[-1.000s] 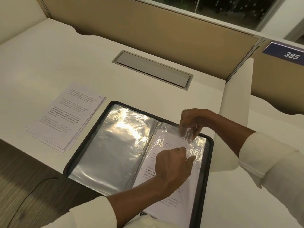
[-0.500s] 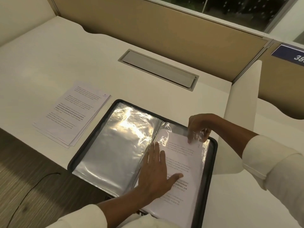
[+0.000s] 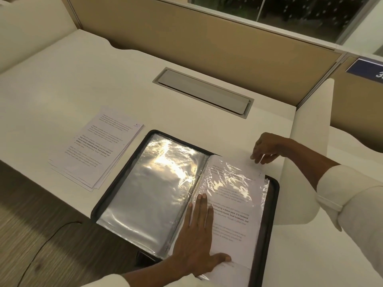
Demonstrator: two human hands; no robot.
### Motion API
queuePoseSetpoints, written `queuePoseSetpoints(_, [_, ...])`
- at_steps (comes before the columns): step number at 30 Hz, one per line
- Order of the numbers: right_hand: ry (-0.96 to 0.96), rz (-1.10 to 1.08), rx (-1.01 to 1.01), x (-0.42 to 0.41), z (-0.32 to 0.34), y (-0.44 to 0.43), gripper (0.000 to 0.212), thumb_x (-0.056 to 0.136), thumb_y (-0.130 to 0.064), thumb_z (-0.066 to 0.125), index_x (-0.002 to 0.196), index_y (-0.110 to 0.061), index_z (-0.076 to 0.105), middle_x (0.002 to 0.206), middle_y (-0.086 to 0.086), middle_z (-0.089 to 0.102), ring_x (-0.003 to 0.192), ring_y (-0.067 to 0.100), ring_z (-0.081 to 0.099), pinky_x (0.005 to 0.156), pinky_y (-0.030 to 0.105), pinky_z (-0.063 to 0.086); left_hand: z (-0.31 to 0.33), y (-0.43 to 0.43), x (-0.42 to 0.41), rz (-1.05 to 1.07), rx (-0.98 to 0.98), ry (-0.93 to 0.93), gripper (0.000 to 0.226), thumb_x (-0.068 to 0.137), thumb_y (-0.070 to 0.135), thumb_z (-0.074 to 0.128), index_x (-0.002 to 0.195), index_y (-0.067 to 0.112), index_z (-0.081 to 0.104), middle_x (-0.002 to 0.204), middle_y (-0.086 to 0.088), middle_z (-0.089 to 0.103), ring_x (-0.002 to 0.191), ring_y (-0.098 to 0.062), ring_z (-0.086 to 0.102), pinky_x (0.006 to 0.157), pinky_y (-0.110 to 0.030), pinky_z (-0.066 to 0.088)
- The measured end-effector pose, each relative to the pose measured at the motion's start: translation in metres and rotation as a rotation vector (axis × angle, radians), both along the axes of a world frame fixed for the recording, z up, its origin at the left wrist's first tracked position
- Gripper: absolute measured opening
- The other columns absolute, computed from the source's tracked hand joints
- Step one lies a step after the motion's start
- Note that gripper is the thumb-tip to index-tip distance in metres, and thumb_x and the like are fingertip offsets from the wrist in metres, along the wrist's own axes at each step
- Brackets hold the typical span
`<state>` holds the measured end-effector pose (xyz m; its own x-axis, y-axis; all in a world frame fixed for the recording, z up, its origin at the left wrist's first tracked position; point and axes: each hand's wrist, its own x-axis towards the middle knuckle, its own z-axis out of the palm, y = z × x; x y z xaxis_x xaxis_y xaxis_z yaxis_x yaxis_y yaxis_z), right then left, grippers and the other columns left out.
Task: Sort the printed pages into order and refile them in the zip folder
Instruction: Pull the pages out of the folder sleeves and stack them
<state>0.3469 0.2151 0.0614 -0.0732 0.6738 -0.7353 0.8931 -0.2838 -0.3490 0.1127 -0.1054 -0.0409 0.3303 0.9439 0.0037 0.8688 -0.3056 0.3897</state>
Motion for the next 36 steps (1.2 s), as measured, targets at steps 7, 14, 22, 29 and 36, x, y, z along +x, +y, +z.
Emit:
queuePoseSetpoints(7, [0.065,0.050,-0.075,0.000,-0.014,-0.008,0.021,0.088,-0.016,0.085,0.102,-0.002,0.076,0.091,0.015,0.080,0.084,0.032,0.077,0.080,0.042,0.066,-0.001,0.001,0.000,-0.009,-0.024,0.017,0.134,0.079,0.097,0.046,0.164,-0.002,0.016,0.174,-0.023,-0.002,0.161,-0.043,0.002,0.121,-0.068,0.027])
queuePoseSetpoints(14, [0.030,0.109,0.029,-0.006,-0.030,-0.010,0.032,0.076,-0.029,0.095,0.095,-0.008,0.079,0.087,0.009,0.078,0.071,0.018,0.072,0.066,0.029,0.062,-0.001,0.002,-0.001,-0.009,-0.032,-0.003,0.134,0.080,0.096,0.049,0.163,-0.004,0.017,0.174,-0.024,-0.003,0.161,-0.042,0.001,0.120,-0.068,0.029])
queuePoseSetpoints(22, [0.082,0.194,0.031,-0.005,-0.029,-0.009,0.032,0.072,-0.038,0.096,0.081,-0.011,0.080,0.085,0.010,0.077,0.075,0.014,0.064,0.069,0.028,0.052,-0.002,0.001,-0.002,-0.010,-0.003,-0.025,0.136,0.078,0.096,0.052,0.162,-0.006,0.021,0.173,-0.026,-0.001,0.161,-0.045,0.004,0.119,-0.069,0.031])
queuePoseSetpoints(29, [-0.047,0.296,0.093,-0.006,-0.041,-0.008,0.018,0.087,-0.024,0.085,0.081,-0.009,0.077,0.090,0.010,0.077,0.083,0.019,0.064,0.075,0.032,0.050,-0.001,0.001,-0.004,-0.016,-0.018,-0.042,0.137,0.077,0.097,0.052,0.163,-0.005,0.019,0.173,-0.025,-0.002,0.161,-0.044,0.003,0.120,-0.068,0.030])
queuePoseSetpoints(36, [-0.233,0.305,0.402,0.007,-0.031,0.009,0.020,0.098,-0.034,0.072,0.091,-0.017,0.063,0.109,0.007,0.070,0.096,0.025,0.059,0.084,0.038,0.049,0.000,0.000,-0.006,-0.043,-0.018,-0.024,0.136,0.078,0.096,0.052,0.161,-0.008,0.021,0.172,-0.029,-0.002,0.160,-0.047,0.001,0.122,-0.069,0.026])
